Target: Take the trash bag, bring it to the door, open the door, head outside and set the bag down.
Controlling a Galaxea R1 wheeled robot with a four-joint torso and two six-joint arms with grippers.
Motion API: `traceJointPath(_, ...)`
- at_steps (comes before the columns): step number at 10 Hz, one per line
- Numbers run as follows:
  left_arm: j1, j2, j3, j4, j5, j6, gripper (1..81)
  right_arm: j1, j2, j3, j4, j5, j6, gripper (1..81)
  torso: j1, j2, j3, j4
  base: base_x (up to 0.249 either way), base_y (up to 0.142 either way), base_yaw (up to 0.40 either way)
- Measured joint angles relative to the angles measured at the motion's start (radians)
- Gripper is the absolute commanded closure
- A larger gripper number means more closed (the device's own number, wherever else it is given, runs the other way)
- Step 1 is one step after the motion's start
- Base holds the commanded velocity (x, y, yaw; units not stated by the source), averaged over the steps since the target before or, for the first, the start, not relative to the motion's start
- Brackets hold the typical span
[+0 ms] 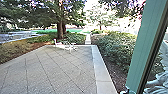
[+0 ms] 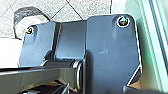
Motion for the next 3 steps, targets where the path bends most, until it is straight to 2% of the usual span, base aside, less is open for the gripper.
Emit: traceJointPath(3,0.009,0.043,-0.073,0.000,-0.001,-0.001,1.0,-0.014,0.001,0.000,-0.003,-0.002,-0.003,1.0,-0.002,-0.001,0.016,0.000,0.000,0.000,0.000)
